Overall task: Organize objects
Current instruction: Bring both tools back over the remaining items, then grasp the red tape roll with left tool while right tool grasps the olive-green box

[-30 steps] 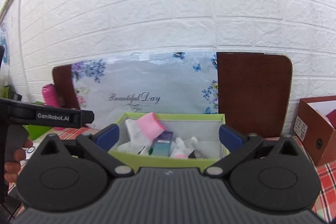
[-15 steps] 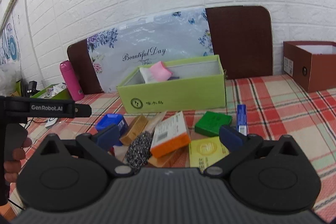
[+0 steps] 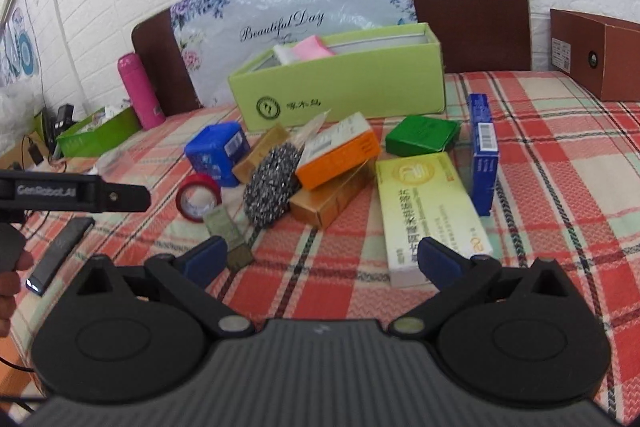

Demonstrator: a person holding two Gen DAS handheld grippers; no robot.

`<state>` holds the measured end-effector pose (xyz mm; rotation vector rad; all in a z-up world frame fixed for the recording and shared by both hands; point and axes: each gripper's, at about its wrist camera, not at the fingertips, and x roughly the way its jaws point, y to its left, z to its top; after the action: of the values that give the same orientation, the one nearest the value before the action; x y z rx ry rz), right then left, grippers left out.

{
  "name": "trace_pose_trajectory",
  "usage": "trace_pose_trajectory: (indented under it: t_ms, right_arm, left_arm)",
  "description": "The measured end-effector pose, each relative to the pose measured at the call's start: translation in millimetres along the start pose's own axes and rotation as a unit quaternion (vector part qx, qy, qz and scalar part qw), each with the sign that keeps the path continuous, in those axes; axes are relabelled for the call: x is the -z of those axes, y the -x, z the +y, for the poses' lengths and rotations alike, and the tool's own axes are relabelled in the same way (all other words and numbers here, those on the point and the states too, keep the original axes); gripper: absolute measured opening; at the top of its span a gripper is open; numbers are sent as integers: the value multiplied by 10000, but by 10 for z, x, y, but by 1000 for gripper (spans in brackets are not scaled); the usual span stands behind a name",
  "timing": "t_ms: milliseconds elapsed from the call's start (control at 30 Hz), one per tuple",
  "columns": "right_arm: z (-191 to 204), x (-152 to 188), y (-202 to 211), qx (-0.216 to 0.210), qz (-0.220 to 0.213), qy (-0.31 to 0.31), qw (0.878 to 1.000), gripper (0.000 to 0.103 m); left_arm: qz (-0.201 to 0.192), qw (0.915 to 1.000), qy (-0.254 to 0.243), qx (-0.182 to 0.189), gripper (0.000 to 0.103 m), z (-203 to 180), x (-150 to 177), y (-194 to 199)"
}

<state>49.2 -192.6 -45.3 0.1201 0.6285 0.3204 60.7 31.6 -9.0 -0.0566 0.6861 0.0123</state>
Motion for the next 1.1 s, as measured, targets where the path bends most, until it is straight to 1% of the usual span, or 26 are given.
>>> trace_pose_trajectory:
  t_ms: [133, 267, 333, 367, 400, 433, 467, 500, 533, 567, 600, 633, 700, 733, 767, 833, 867, 900, 933, 1000, 1067, 1100]
  right_arm:
    - [166, 28, -75, -236, 122, 374, 9989, 103]
    - [398, 29, -234, -478, 257, 756, 9957, 103]
    - [520, 34, -352, -515, 325, 1003, 9931, 102]
    - [576, 36, -411, -538, 347, 1125, 9916, 96]
    - [629, 39, -465, -552, 361, 1245, 9900, 92]
    - [674, 36, -517, -571, 374, 1342, 9886, 84]
    - [706, 31, -560, -578, 387, 1408, 9876, 78]
    - [729, 25, -600, -585, 398, 1454, 9868, 74]
    - [744, 19, -632, -590, 413, 1479, 9864, 57]
    - [746, 15, -662, -576, 450, 1483, 9862, 34]
    - [740, 12, -673, -518, 501, 1451, 9868, 27]
    - [709, 16, -663, -486, 546, 1375, 9878, 23]
    - [614, 31, -594, -504, 582, 1163, 9902, 22]
    - [582, 49, -549, -480, 594, 1085, 9912, 22]
    - [541, 71, -472, -437, 572, 1022, 9922, 22]
    - [473, 117, -341, -397, 567, 941, 9931, 22]
    - [447, 135, -285, -405, 595, 906, 9933, 22]
    - [426, 151, -237, -420, 617, 871, 9934, 22]
    - [410, 164, -188, -450, 636, 829, 9935, 22]
    - [388, 181, -131, -513, 682, 763, 9934, 22]
    - [400, 195, -115, -528, 766, 793, 9925, 23]
    - [413, 199, -123, -516, 825, 848, 9916, 24]
  left_arm:
    - [16, 10000, 94, 22, 103, 195, 68, 38]
    - [20, 9996, 267, -13, 103, 365, 44, 54]
    - [-12, 9995, 297, 67, 100, 406, 17, 53]
    - [-18, 9996, 257, 126, 99, 409, 3, 47]
    - [-29, 9996, 197, 189, 98, 398, -11, 37]
    - [-46, 9996, 105, 269, 97, 378, -28, 22]
    - [-68, 9993, -4, 374, 95, 358, -43, 1]
    - [-77, 9987, -106, 490, 92, 332, -66, -30]
    - [-72, 9979, -198, 612, 90, 305, -92, -72]
    - [-67, 9970, -262, 723, 86, 274, -117, -116]
    - [-58, 9962, -295, 817, 81, 244, -145, -164]
    - [-47, 9953, -331, 912, 79, 201, -176, -219]
    - [-40, 9926, -508, 1101, 77, 92, -231, -347]
    - [-42, 9917, -624, 1127, 77, 30, -250, -421]
    - [16, 9914, -763, 1064, 75, -36, -262, -509]
    - [168, 9897, -947, 1058, 62, -110, -274, -661]
    - [297, 9888, -943, 1122, 42, -110, -275, -729]
    - [406, 9885, -914, 1138, 28, -101, -271, -772]
    - [501, 9873, -847, 1244, 24, -76, -260, -796]
    - [666, 9865, -608, 1364, 22, -12, -213, -775]
    - [886, 9861, -489, 1314, 21, 19, -136, -683]
    - [910, 9866, -498, 1262, 19, 16, -85, -605]
